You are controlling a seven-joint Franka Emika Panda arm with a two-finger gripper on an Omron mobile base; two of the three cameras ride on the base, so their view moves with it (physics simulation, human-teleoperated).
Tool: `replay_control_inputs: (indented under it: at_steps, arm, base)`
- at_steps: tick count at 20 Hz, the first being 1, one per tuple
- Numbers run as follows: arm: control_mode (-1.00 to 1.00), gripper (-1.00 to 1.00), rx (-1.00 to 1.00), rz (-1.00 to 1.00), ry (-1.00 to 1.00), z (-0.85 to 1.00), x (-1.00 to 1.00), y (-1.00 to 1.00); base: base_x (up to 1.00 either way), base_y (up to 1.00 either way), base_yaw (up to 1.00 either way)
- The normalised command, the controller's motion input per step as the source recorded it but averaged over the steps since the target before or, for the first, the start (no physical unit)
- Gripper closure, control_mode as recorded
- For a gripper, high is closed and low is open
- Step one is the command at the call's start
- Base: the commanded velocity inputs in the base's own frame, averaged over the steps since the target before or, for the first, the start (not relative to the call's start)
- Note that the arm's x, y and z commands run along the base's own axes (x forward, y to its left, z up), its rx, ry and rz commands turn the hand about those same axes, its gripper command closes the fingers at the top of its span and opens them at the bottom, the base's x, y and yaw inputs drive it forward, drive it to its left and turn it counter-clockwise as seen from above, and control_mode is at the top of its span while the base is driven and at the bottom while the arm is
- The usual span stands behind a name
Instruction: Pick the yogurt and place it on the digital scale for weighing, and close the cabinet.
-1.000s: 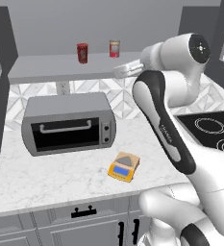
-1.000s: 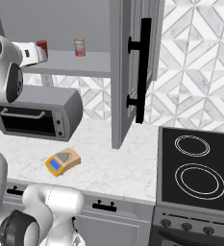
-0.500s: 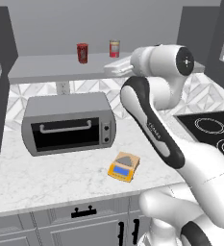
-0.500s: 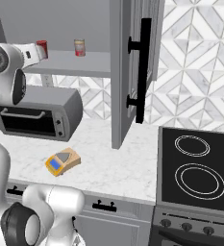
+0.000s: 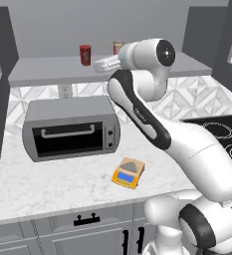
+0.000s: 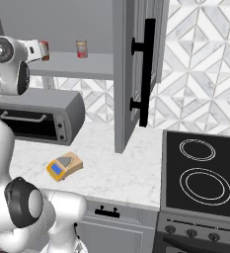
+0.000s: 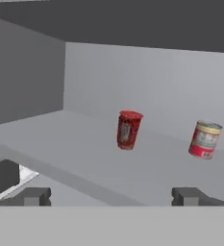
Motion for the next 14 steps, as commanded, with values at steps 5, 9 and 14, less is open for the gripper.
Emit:
replay_control_inputs:
  at_steps: [5, 9, 14]
  arm:
    - [-1.00, -1.00, 0.00, -0.02, -0.01, 0.21, 0.44, 0.00]
    - [-1.00, -1.00, 0.01, -0.01, 0.00, 0.20, 0.37, 0.02]
    - [-1.00, -1.00, 0.11, 0.00, 0.00, 0.07, 0.31, 0.01]
  base:
    - [0.00, 0.00, 0.00]
    - [0.00, 0.00, 0.00]
    - [0.00, 0.00, 0.00]
